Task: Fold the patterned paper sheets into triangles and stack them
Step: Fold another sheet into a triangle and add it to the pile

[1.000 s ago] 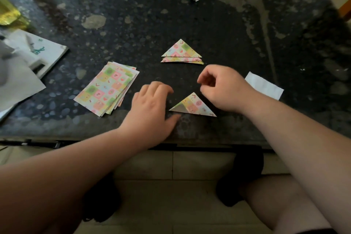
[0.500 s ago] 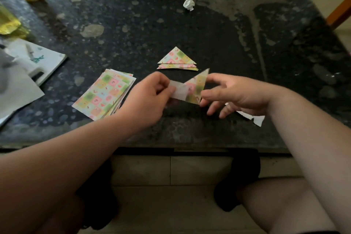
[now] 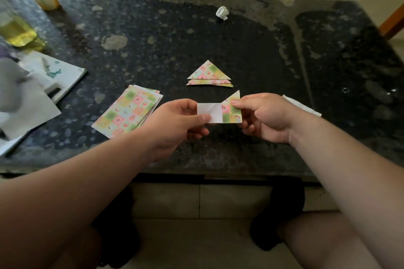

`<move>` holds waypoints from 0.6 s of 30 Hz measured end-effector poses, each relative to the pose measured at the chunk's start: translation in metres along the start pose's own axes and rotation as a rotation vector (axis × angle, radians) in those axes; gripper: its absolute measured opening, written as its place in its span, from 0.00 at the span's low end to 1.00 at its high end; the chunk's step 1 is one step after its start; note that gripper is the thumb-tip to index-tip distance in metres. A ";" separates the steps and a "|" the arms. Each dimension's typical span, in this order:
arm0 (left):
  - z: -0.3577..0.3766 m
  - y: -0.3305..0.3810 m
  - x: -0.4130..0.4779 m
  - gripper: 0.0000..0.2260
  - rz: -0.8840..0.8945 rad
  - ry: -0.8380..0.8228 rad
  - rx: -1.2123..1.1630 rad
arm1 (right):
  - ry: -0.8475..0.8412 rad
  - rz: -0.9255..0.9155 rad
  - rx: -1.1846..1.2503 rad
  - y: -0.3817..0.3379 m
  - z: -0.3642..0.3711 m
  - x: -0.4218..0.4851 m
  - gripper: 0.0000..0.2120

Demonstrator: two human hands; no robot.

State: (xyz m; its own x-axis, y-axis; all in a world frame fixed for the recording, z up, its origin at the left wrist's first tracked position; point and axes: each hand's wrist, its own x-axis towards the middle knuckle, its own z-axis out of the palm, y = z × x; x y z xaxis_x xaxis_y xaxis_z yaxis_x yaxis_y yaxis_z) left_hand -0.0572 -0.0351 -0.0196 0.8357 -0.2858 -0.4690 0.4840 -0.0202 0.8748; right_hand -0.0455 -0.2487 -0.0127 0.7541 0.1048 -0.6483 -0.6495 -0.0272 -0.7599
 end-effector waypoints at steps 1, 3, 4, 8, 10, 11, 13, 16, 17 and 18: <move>-0.001 -0.001 0.001 0.06 0.016 0.008 0.032 | 0.005 0.008 0.010 0.000 0.001 0.000 0.08; -0.004 -0.003 0.003 0.07 0.069 0.044 0.150 | 0.011 0.014 0.025 0.000 0.001 0.001 0.05; -0.006 -0.005 0.005 0.07 0.102 0.071 0.215 | 0.018 0.015 0.029 0.000 0.002 0.002 0.05; -0.006 0.000 0.002 0.07 0.270 0.129 0.269 | 0.078 0.020 0.014 -0.001 0.005 0.000 0.01; -0.006 0.007 -0.001 0.04 0.345 0.100 0.208 | 0.129 0.013 -0.098 -0.003 0.007 -0.003 0.09; -0.005 0.012 -0.002 0.03 0.381 0.105 0.189 | 0.172 -0.017 -0.219 -0.003 0.008 -0.004 0.13; -0.003 0.022 -0.003 0.03 0.443 0.155 0.182 | 0.291 -0.185 -0.485 -0.004 0.009 -0.005 0.15; -0.004 0.028 -0.001 0.02 0.372 0.190 0.124 | 0.238 -0.353 -0.421 -0.004 0.011 -0.009 0.09; -0.004 0.028 0.000 0.03 0.317 0.200 0.118 | 0.137 -0.329 -0.283 -0.003 0.013 -0.012 0.12; -0.005 0.028 0.001 0.04 0.261 0.209 0.113 | 0.031 -0.310 -0.166 -0.002 0.014 -0.014 0.13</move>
State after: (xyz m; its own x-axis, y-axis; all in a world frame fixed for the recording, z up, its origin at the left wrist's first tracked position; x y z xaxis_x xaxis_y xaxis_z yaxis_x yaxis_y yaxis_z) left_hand -0.0414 -0.0315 0.0033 0.9682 -0.0930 -0.2323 0.2251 -0.0816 0.9709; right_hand -0.0563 -0.2359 -0.0011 0.9170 0.1037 -0.3852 -0.3668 -0.1603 -0.9164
